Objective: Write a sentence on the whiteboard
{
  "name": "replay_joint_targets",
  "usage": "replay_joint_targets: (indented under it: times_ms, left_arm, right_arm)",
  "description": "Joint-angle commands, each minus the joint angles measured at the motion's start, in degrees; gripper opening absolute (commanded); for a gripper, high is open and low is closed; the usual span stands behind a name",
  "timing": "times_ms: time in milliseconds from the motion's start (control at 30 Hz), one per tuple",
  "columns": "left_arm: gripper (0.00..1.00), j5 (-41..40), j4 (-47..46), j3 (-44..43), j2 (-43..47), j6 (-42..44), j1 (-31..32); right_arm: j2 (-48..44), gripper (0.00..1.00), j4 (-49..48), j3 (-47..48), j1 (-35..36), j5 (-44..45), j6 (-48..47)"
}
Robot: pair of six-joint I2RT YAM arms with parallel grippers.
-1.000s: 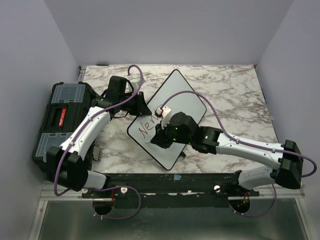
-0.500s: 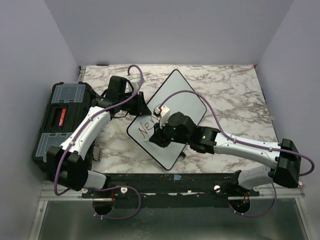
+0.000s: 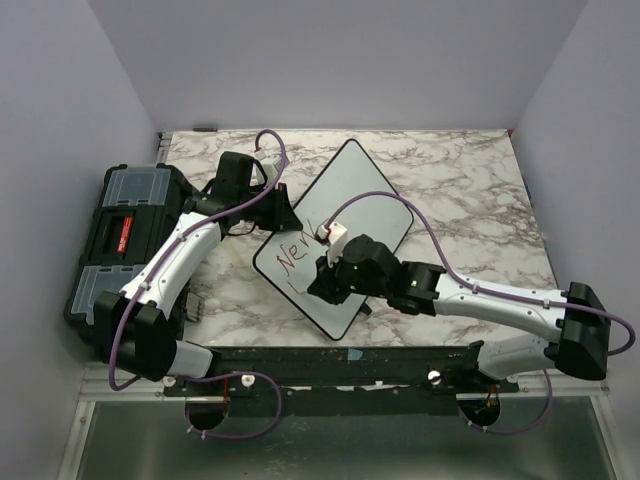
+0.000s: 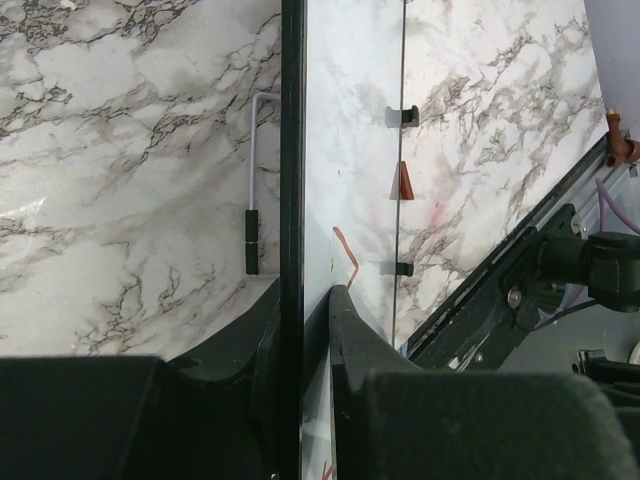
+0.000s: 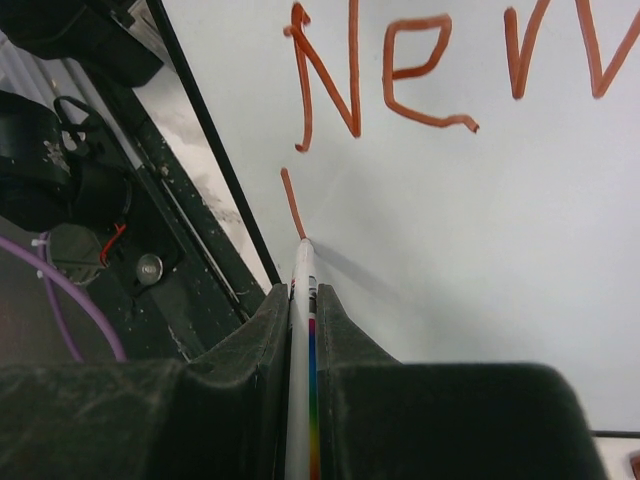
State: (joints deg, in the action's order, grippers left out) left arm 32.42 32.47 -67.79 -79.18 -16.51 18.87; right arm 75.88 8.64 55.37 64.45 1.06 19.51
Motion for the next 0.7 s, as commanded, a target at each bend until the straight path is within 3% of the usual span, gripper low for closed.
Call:
replay_joint_targets:
  times_ms: [0, 667]
  left_arm:
    - [0.0, -8.8, 2.5, 0.8, -1.5, 8.1, 1.0]
    - [0.0, -8.8, 2.5, 0.8, -1.5, 8.2, 1.1]
  right_arm:
    - [-0.4, 0.01, 2.3, -3.4, 0.2, 2.7, 0.7]
    - [2.2, 0.01, 2.5, 2.1, 0.3, 2.2, 0.1]
